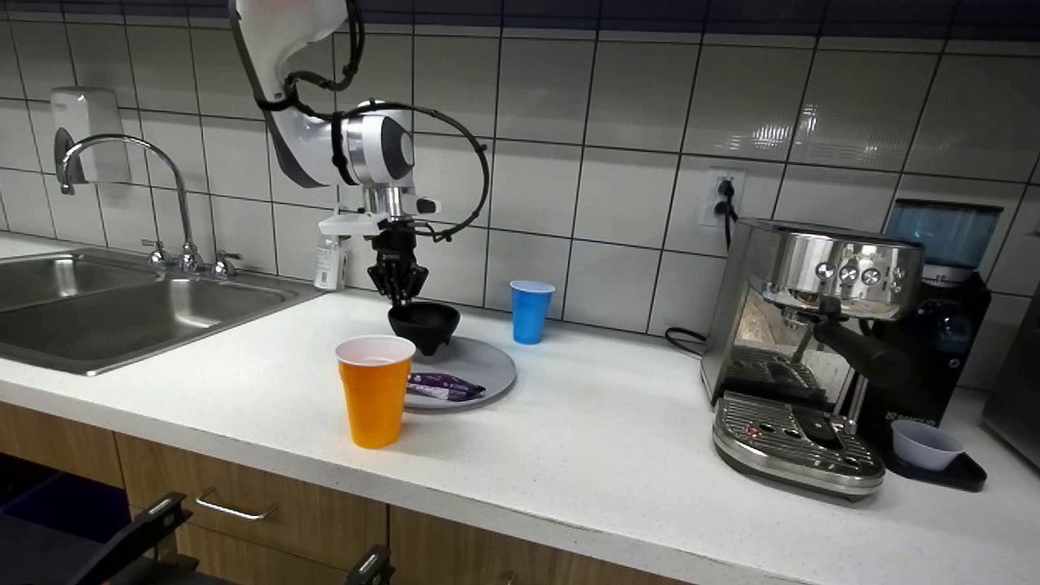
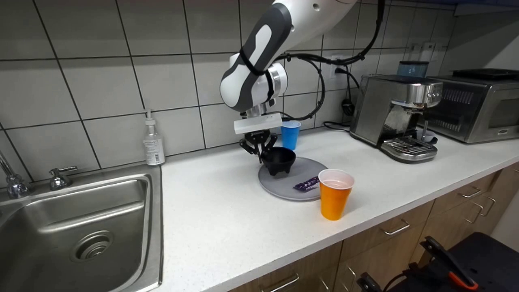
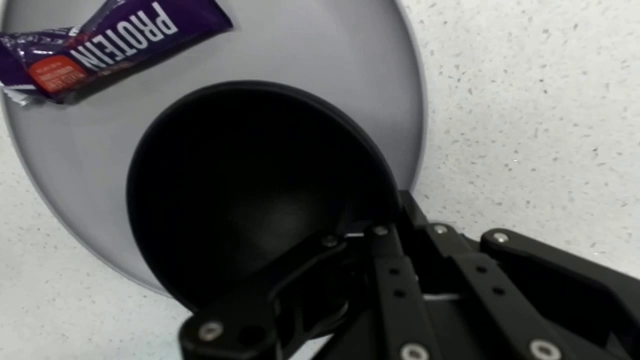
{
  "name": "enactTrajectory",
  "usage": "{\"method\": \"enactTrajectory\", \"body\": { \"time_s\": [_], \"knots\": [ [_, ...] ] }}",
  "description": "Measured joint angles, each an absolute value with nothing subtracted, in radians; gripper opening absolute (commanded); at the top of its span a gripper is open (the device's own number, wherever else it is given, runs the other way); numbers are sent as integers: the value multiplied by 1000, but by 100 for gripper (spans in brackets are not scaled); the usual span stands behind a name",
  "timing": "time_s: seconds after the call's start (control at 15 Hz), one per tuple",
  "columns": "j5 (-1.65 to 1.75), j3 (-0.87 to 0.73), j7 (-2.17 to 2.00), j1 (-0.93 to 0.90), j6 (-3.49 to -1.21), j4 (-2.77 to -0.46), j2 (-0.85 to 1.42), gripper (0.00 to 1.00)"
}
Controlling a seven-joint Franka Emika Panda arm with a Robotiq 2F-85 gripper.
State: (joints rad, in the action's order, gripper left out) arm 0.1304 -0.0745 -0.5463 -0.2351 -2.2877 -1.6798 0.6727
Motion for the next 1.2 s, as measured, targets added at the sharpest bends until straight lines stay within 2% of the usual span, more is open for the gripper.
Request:
{"method": "enactTrajectory", "body": {
  "time_s": [1.2],
  "knots": [
    [148, 13, -546, -428, -2210, -1701, 614, 2]
  ]
}}
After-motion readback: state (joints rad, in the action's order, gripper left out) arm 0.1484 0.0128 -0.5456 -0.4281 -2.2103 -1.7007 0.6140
